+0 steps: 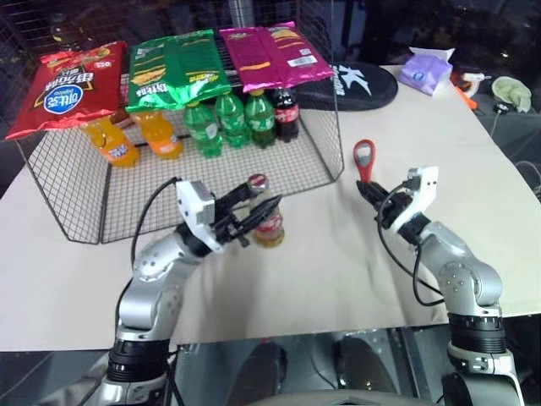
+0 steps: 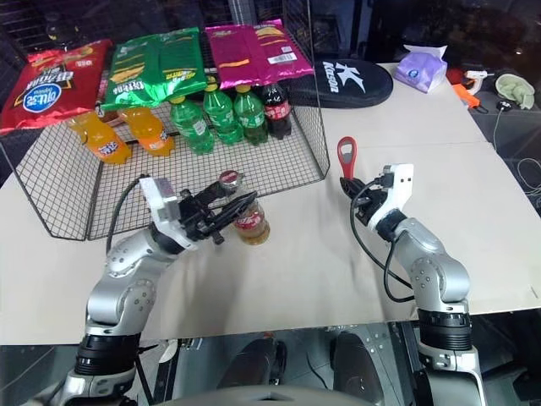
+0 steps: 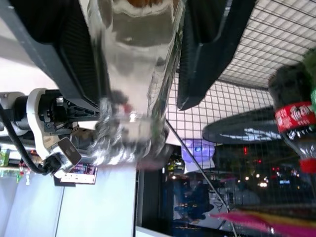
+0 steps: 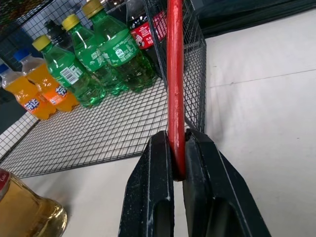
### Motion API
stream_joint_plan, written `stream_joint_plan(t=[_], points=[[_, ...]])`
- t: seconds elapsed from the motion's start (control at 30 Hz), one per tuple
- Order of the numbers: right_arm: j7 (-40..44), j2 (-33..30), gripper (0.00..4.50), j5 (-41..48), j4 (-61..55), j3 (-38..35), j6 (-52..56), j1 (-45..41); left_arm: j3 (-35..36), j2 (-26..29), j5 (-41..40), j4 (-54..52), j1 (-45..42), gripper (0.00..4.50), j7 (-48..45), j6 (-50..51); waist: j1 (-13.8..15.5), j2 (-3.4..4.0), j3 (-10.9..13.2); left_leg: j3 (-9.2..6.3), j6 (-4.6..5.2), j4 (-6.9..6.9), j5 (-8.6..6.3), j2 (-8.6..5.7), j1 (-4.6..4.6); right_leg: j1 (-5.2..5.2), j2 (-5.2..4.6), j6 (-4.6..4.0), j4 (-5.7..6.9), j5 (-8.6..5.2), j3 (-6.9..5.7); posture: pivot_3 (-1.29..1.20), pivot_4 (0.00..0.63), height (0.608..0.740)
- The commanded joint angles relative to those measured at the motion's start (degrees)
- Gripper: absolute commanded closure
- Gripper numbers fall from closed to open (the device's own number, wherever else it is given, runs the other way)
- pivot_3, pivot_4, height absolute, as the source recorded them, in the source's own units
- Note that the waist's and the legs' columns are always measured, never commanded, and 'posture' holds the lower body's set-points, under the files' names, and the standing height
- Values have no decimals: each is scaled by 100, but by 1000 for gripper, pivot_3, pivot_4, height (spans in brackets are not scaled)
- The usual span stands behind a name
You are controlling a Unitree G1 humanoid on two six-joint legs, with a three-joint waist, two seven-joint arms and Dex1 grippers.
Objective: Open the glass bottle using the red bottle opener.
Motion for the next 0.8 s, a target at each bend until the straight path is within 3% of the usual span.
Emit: stream_joint_plan(t=[0.03,0.53,0.8], points=[[74,15,4500,12,-114,-4,-134,-95,-12,46,5,-130,54,2926,-70,-66,1,0,0,0,0,0,0,0,1,1,0,0,0,0,0,0,150,740],[115,-46,4500,-103,-269,196,-85,-324,-240,136,440,269,76,2941,-91,-219,2,3,-2,1,0,-1,0,0,7,6,1,0,0,0,0,0,150,740],[628,-698,4500,-1248,-1027,1213,-851,-316,-304,136,510,441,34,2941,-2,-263,6,20,-21,1,0,-1,0,0,13,11,1,0,0,0,0,0,150,740]])
